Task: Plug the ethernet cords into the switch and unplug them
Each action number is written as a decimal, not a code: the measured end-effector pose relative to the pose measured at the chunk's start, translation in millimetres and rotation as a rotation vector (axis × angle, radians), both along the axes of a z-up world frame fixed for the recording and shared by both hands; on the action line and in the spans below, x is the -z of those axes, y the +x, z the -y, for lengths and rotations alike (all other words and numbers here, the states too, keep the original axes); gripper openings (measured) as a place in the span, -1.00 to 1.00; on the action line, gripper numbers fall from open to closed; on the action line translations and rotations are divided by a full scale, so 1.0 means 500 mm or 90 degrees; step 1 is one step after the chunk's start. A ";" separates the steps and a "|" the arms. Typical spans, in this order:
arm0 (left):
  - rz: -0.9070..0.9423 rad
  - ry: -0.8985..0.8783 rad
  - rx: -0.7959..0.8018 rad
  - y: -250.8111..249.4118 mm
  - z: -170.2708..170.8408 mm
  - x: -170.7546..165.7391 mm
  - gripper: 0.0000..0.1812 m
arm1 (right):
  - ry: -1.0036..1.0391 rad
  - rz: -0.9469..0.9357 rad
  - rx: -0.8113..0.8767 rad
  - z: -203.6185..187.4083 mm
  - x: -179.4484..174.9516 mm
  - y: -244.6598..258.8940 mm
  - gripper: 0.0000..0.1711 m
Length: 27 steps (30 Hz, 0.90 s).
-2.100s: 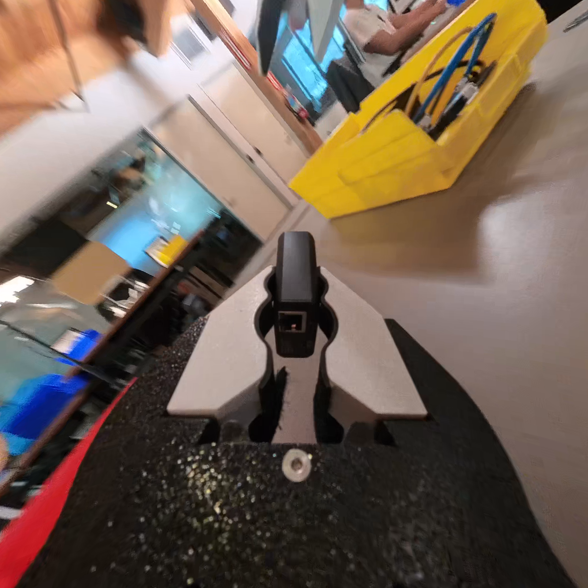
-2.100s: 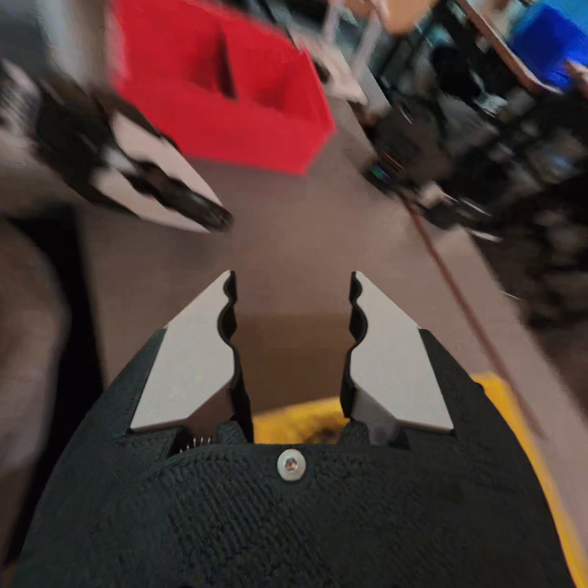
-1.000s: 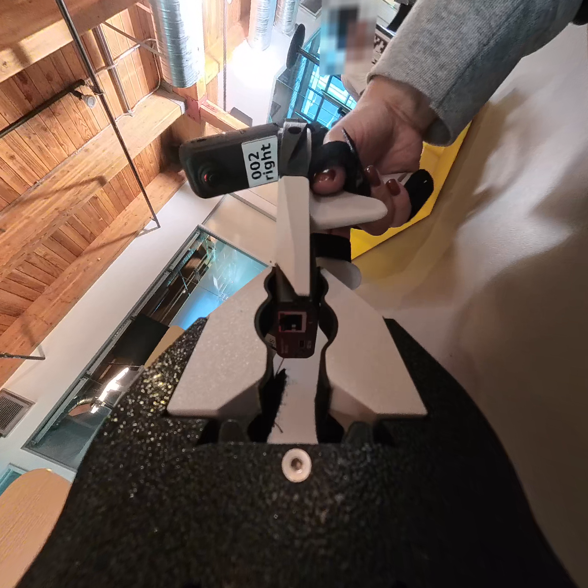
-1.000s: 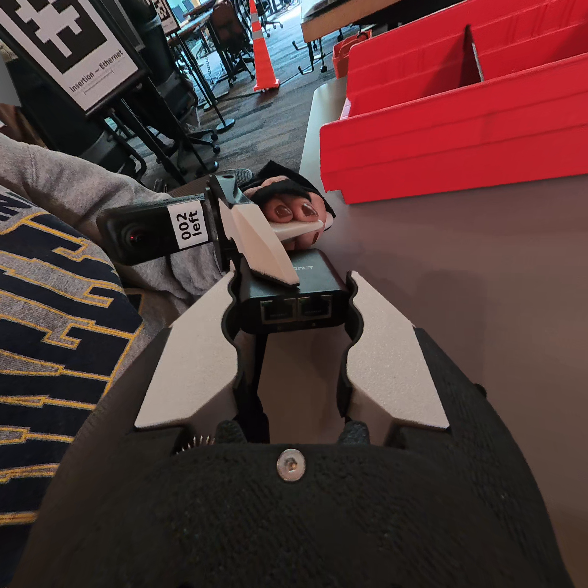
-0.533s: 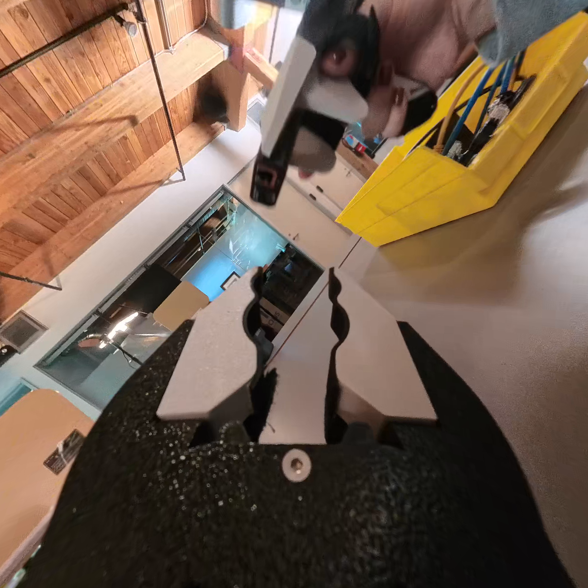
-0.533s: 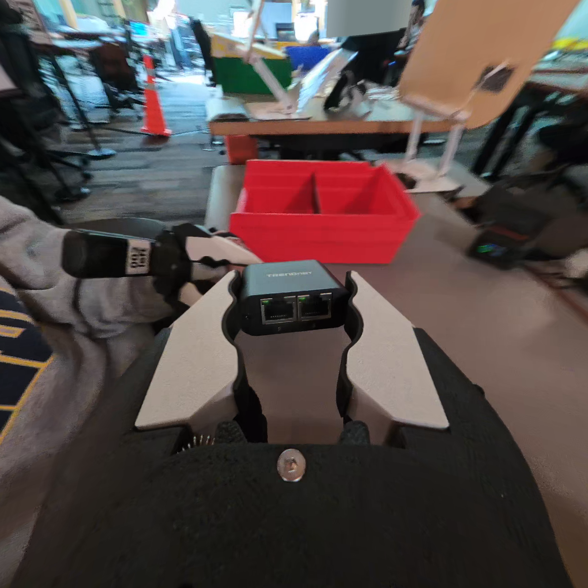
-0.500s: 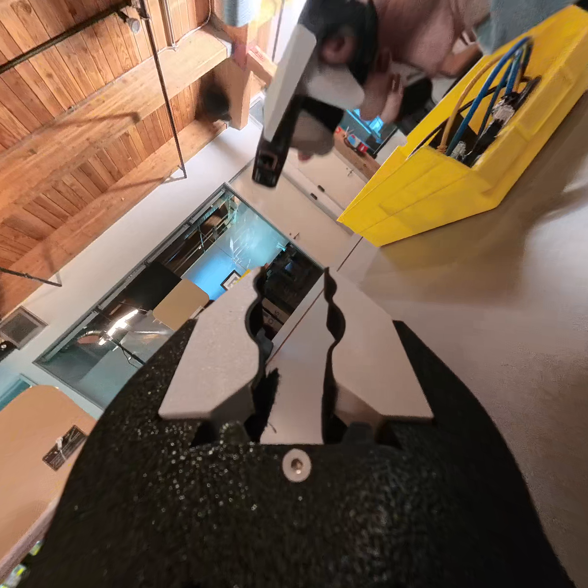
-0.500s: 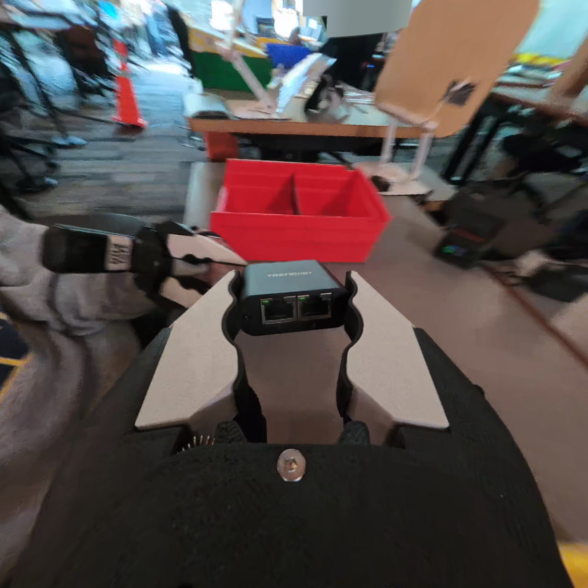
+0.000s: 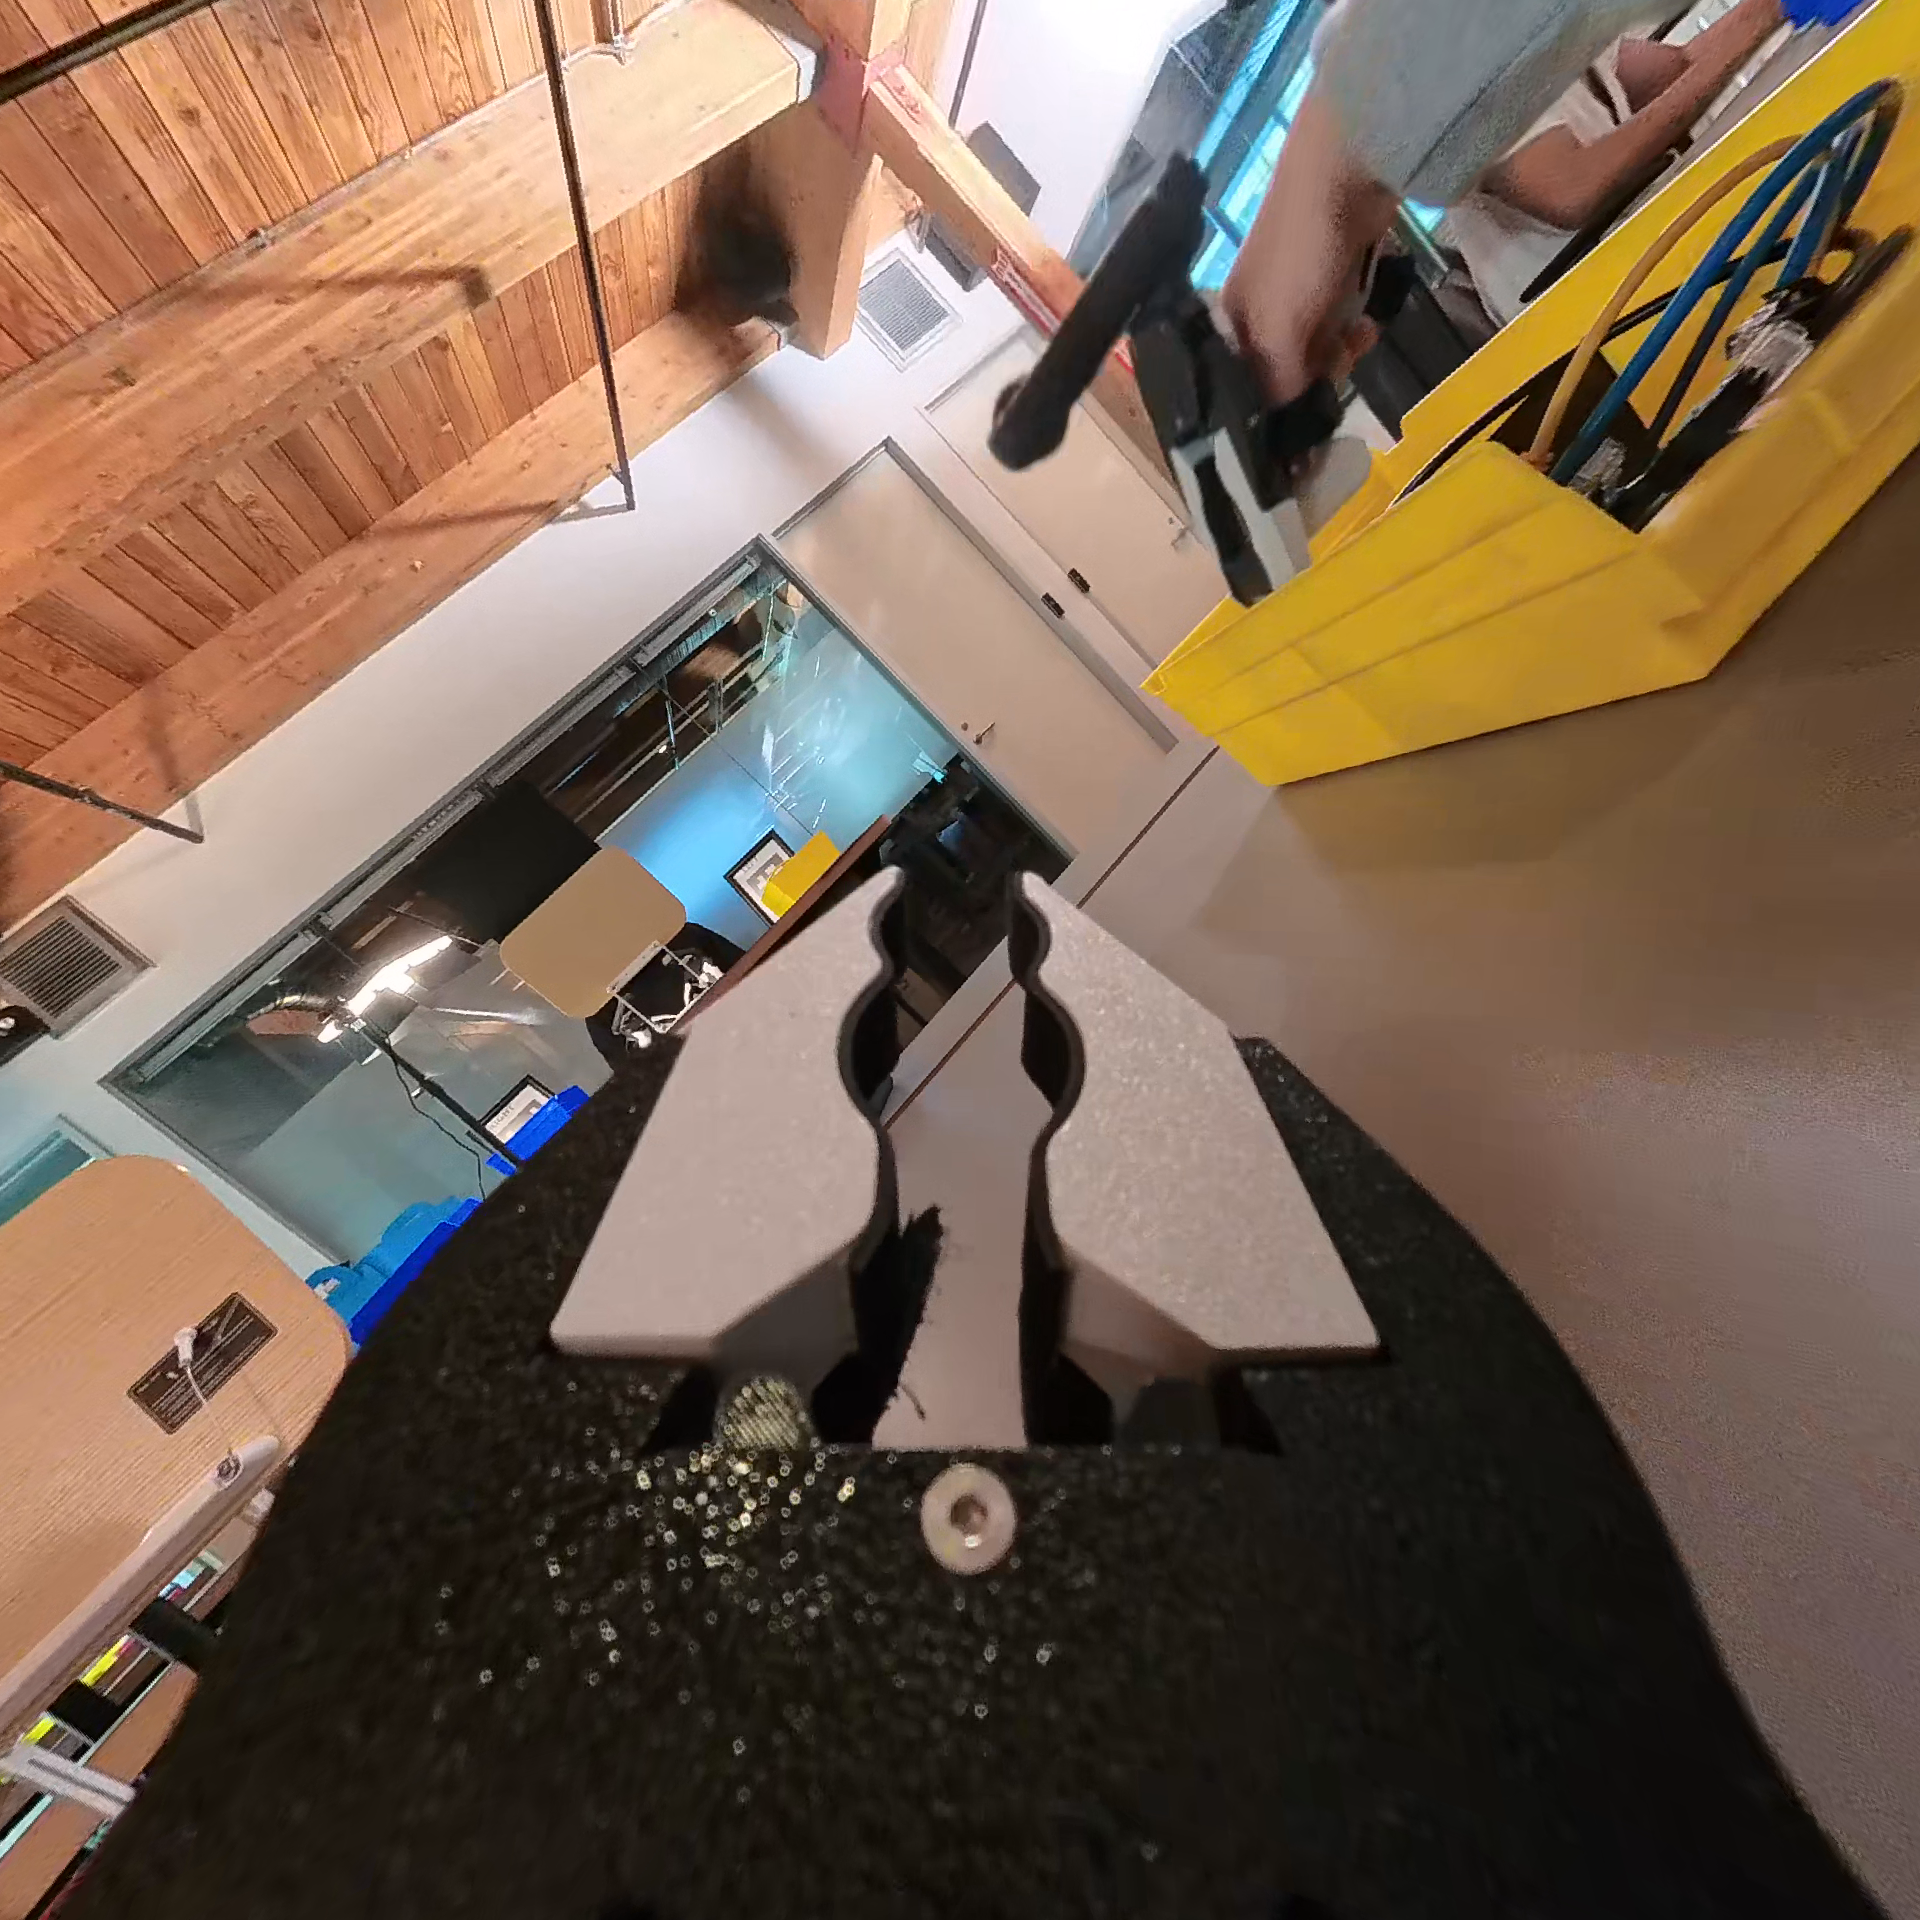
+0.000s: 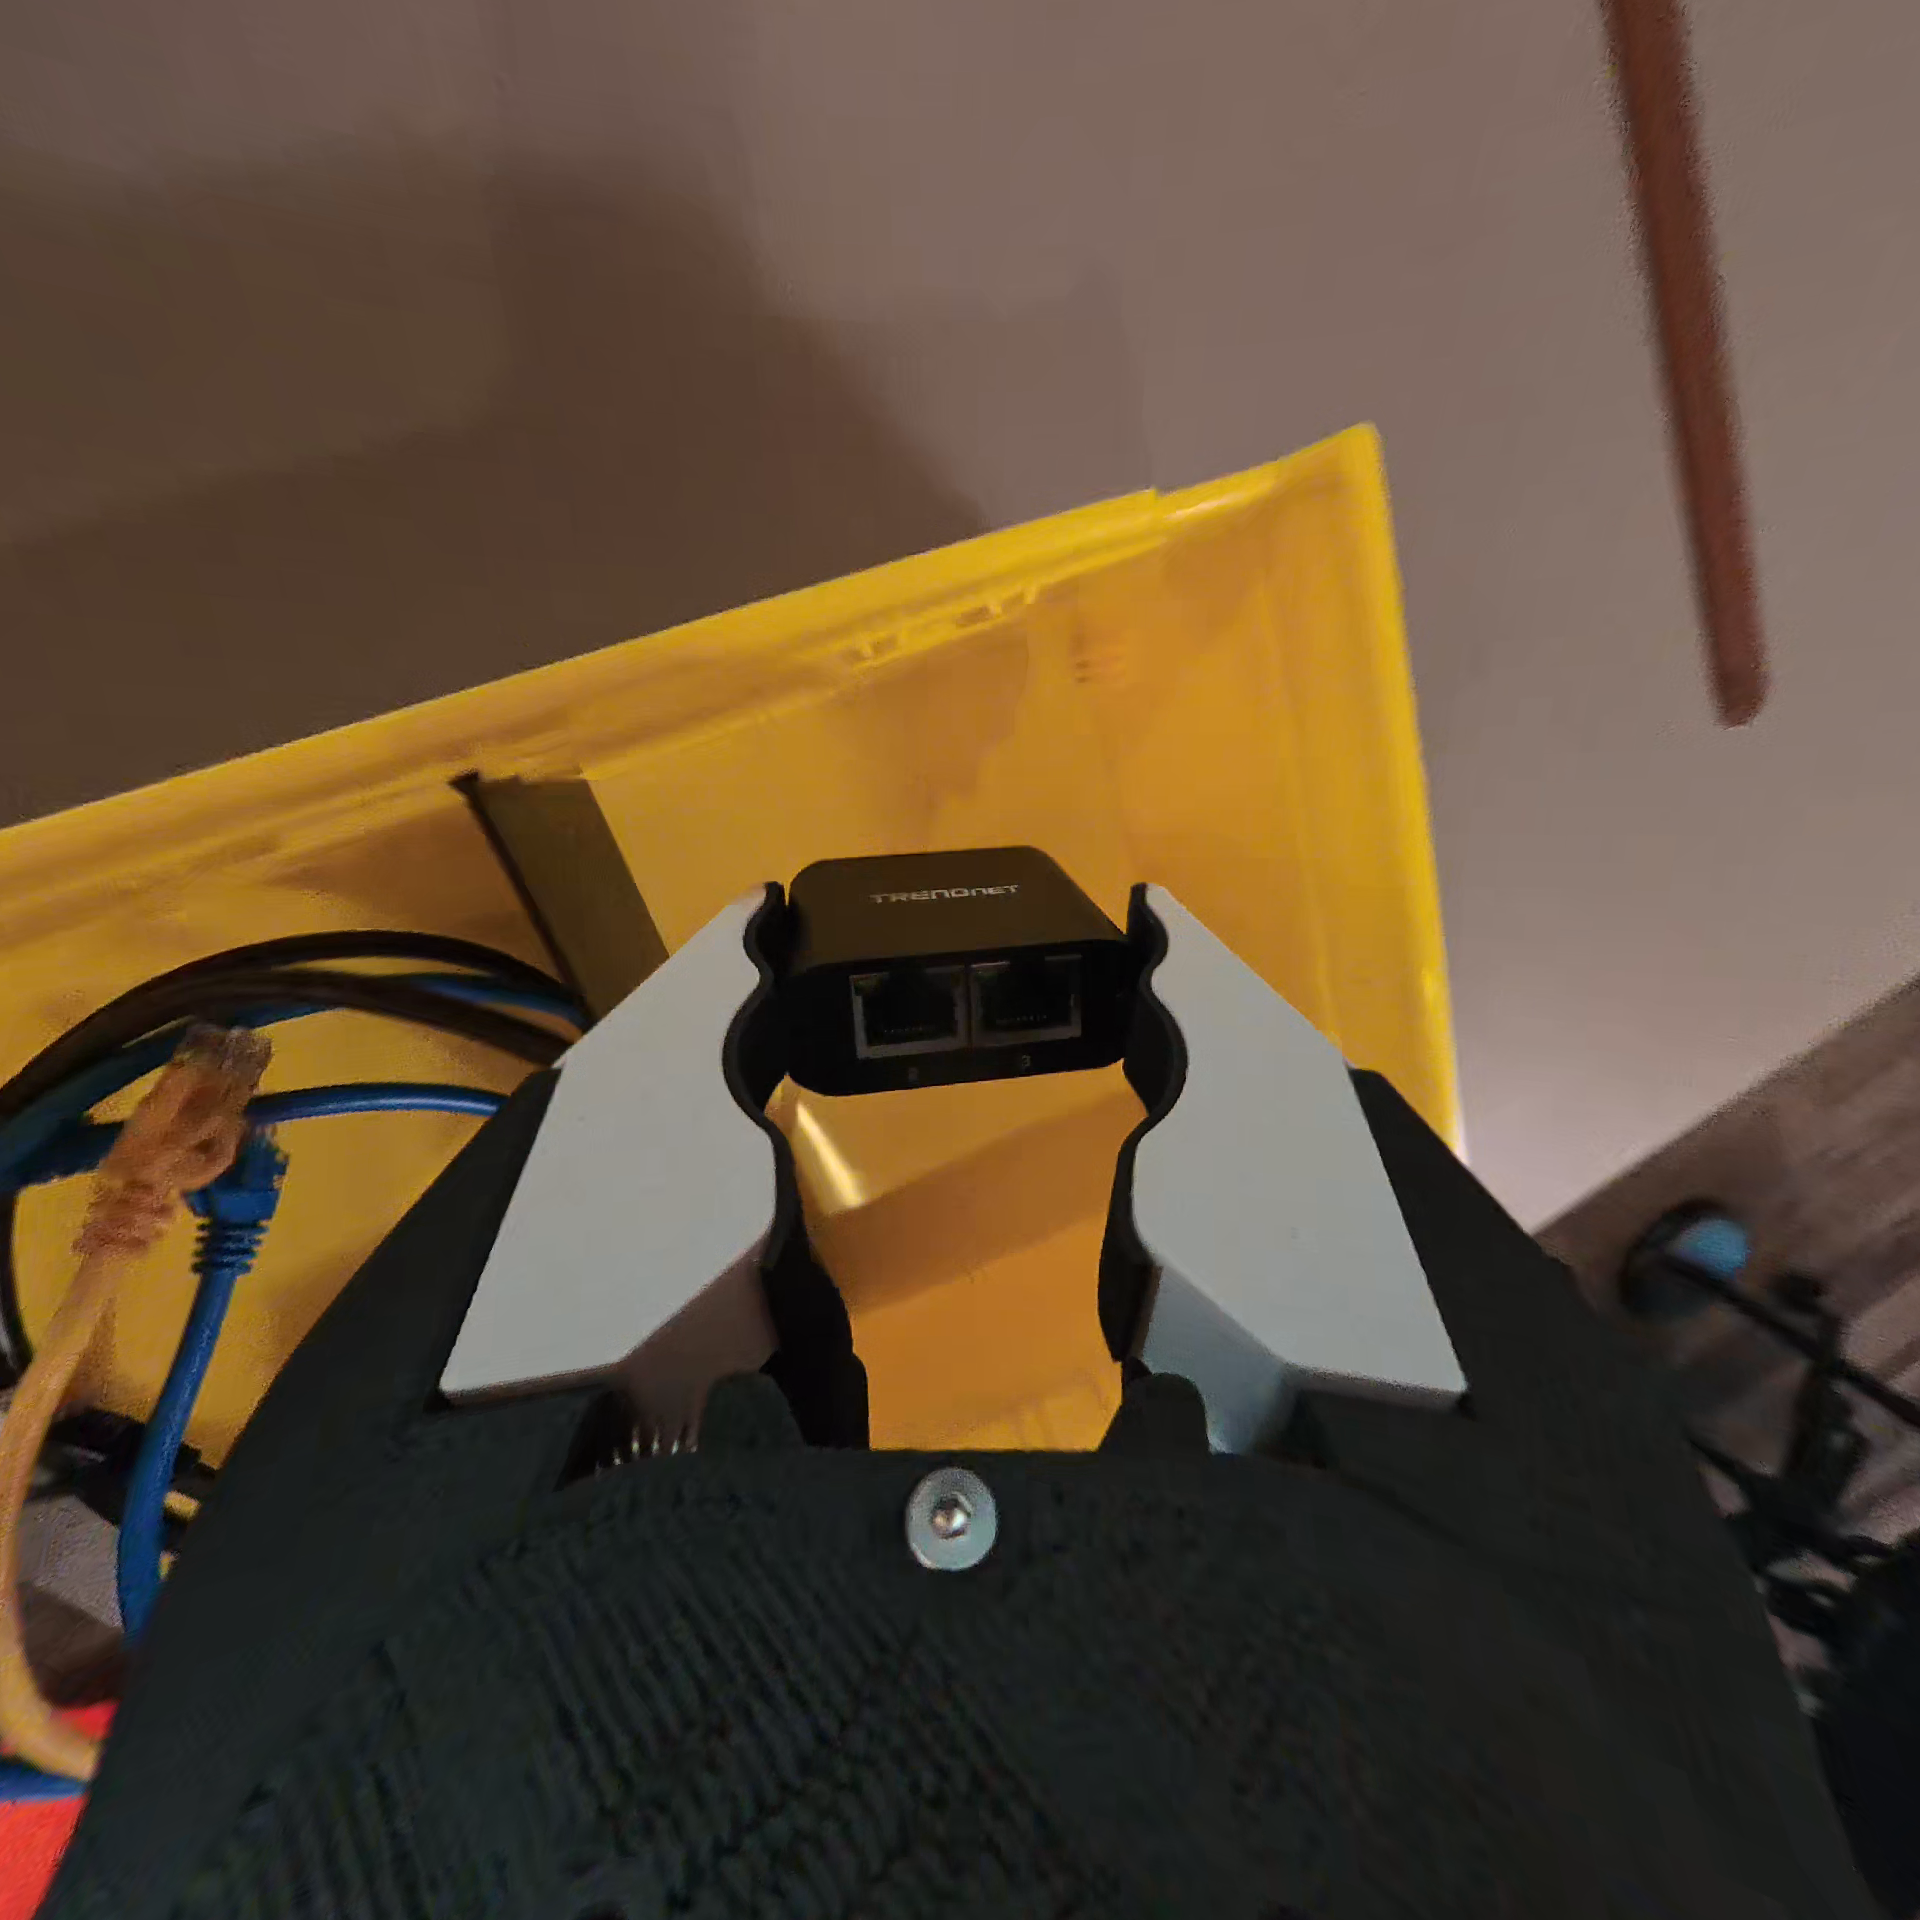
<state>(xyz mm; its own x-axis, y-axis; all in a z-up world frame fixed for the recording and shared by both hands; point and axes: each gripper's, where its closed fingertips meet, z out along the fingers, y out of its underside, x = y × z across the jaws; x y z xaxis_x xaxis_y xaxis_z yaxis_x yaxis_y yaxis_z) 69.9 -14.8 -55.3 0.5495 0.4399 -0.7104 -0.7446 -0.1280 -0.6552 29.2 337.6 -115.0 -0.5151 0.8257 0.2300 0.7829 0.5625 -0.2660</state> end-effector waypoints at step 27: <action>0.007 0.027 0.001 0.002 0.018 -0.012 -1.00 | -0.146 -0.395 0.157 0.028 -0.248 0.110 -0.01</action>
<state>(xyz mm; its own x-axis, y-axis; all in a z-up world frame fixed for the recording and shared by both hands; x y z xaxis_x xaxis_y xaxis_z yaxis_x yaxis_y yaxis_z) 70.7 -23.8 -49.4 0.5583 0.4688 -0.6845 -0.7371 -0.0983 -0.6686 84.1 323.6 9.3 -0.1369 0.9642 0.2272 0.5455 0.2648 -0.7952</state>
